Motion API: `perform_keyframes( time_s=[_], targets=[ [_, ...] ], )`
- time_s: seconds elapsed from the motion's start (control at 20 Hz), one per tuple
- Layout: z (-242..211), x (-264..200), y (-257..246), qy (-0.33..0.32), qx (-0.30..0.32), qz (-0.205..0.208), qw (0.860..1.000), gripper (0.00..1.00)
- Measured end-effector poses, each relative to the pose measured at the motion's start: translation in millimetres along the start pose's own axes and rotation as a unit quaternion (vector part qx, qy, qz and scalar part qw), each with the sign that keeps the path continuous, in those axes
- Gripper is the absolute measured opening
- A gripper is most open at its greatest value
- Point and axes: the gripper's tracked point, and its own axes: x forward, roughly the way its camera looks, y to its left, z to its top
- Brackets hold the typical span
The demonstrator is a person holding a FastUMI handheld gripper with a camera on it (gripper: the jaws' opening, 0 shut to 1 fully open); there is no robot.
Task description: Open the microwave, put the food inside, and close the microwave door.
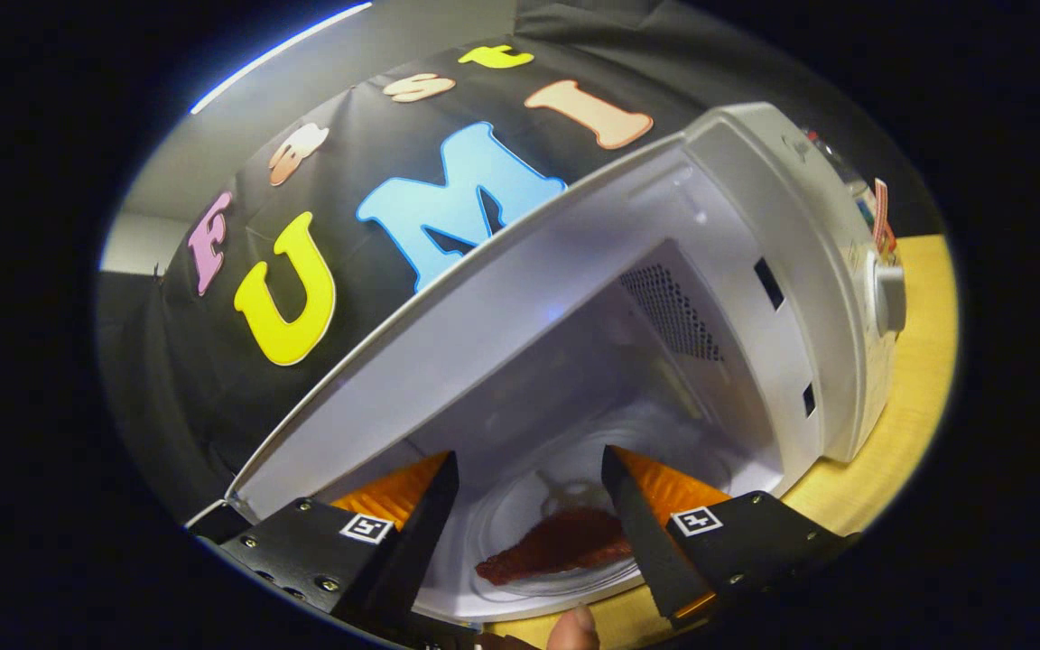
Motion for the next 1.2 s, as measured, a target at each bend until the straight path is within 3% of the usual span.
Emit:
perform_keyframes(
  time_s=[0.25,0.5,0.75,0.95,1.2],
  targets=[
    [-1.8,-43.3,13.6,0.021,-0.053,0.036,0.998,0.96],
    [-2.5,-134.9,51.7,0.063,-0.09,0.139,0.984,0.96],
    [26.8,-267.1,113.7,0.061,-0.126,0.292,0.946,0.96],
    [30.8,-352.0,144.7,0.07,-0.151,0.369,0.914,0.95],
    [0.8,-434.4,194.2,0.098,-0.199,0.453,0.864,0.96]
  ],
)
